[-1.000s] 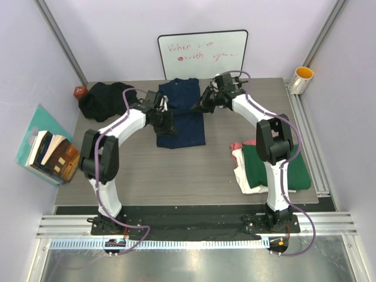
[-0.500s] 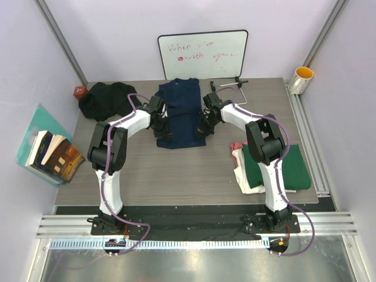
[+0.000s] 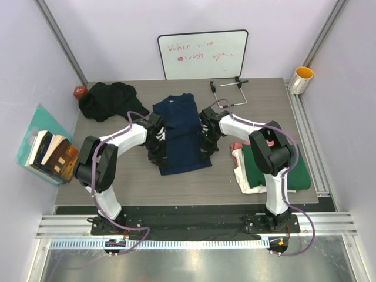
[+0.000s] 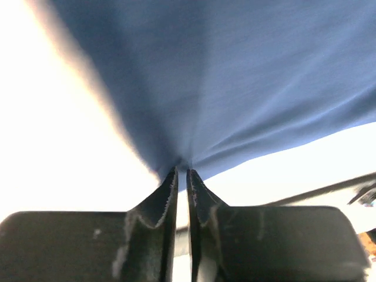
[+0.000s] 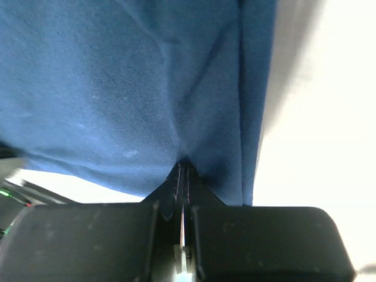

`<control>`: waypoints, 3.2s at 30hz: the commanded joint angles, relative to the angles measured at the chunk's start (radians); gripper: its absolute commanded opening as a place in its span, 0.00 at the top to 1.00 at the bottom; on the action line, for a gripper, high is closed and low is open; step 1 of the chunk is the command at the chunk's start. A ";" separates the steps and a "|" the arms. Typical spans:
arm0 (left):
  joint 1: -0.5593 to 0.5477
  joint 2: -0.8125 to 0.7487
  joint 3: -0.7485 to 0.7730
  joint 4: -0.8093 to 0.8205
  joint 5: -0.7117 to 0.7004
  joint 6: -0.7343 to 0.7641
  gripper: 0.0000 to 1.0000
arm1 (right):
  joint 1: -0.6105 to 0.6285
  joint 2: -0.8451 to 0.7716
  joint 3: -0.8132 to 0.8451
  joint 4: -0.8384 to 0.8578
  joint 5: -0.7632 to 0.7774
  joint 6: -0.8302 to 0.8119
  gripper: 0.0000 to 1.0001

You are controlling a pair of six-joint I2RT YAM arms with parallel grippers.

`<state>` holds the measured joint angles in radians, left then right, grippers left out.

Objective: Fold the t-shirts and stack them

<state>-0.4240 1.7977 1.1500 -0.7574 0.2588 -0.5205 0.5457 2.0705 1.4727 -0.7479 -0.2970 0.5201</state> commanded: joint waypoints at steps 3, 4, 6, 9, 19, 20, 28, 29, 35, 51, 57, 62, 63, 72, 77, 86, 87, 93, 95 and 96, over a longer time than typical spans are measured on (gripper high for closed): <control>0.004 -0.141 -0.045 -0.243 -0.059 0.000 0.80 | 0.078 -0.124 -0.143 -0.151 0.073 0.000 0.99; 0.004 -0.159 -0.044 -0.252 -0.061 0.011 0.78 | 0.088 -0.128 -0.149 -0.154 0.075 0.004 0.99; 0.004 -0.170 -0.041 -0.272 -0.059 0.030 0.71 | 0.108 -0.135 -0.146 -0.160 0.081 0.008 0.98; 0.004 -0.182 -0.041 -0.287 -0.076 0.050 0.70 | 0.106 -0.132 -0.086 -0.183 0.101 -0.002 0.89; 0.004 -0.175 0.174 -0.269 -0.093 0.048 0.65 | 0.048 -0.066 0.280 -0.248 0.084 -0.052 0.83; 0.004 -0.160 0.210 -0.251 -0.092 0.051 0.65 | 0.039 -0.050 0.320 -0.257 0.082 -0.071 0.83; 0.004 0.066 0.338 -0.128 -0.044 0.073 0.66 | -0.010 0.120 0.368 -0.229 0.105 -0.111 0.93; 0.004 0.084 0.350 -0.129 -0.038 0.074 0.66 | -0.013 0.125 0.373 -0.226 0.104 -0.109 0.93; 0.004 0.155 0.335 -0.039 -0.061 0.063 0.66 | -0.023 0.141 0.315 -0.154 0.134 -0.104 0.94; 0.030 0.291 0.364 -0.036 -0.250 0.108 0.66 | -0.098 0.194 0.348 -0.103 0.228 -0.074 0.90; 0.097 0.315 0.419 -0.066 -0.285 0.108 0.64 | -0.122 0.177 0.357 -0.099 0.211 -0.058 0.81; 0.155 0.286 0.462 -0.126 -0.308 0.111 0.53 | -0.132 0.137 0.373 -0.103 0.177 -0.069 0.74; 0.162 0.275 0.467 -0.134 -0.311 0.109 0.50 | -0.135 0.120 0.370 -0.105 0.176 -0.072 0.70; 0.172 0.025 0.309 -0.100 -0.189 0.064 0.39 | -0.141 -0.078 0.152 -0.062 0.056 -0.147 0.60; 0.172 -0.069 0.064 0.058 -0.002 -0.021 0.39 | -0.141 -0.165 -0.034 0.063 -0.057 -0.160 0.56; 0.168 -0.090 -0.107 0.135 0.037 -0.076 0.39 | -0.141 -0.188 -0.261 0.197 -0.111 -0.169 0.52; 0.168 -0.090 -0.113 0.142 0.048 -0.085 0.38 | -0.142 -0.194 -0.276 0.214 -0.120 -0.169 0.48; 0.168 -0.100 -0.165 0.210 0.080 -0.113 0.39 | -0.145 -0.193 -0.382 0.329 -0.208 -0.149 0.46; 0.168 -0.110 -0.180 0.213 0.080 -0.115 0.39 | -0.144 -0.193 -0.403 0.352 -0.212 -0.140 0.47; 0.168 -0.115 -0.193 0.222 0.082 -0.115 0.39 | -0.147 -0.185 -0.404 0.355 -0.214 -0.138 0.47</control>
<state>-0.2543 1.7088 0.9974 -0.6094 0.3191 -0.6212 0.3965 1.8675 1.1210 -0.4606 -0.5186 0.3828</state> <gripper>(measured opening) 0.613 0.529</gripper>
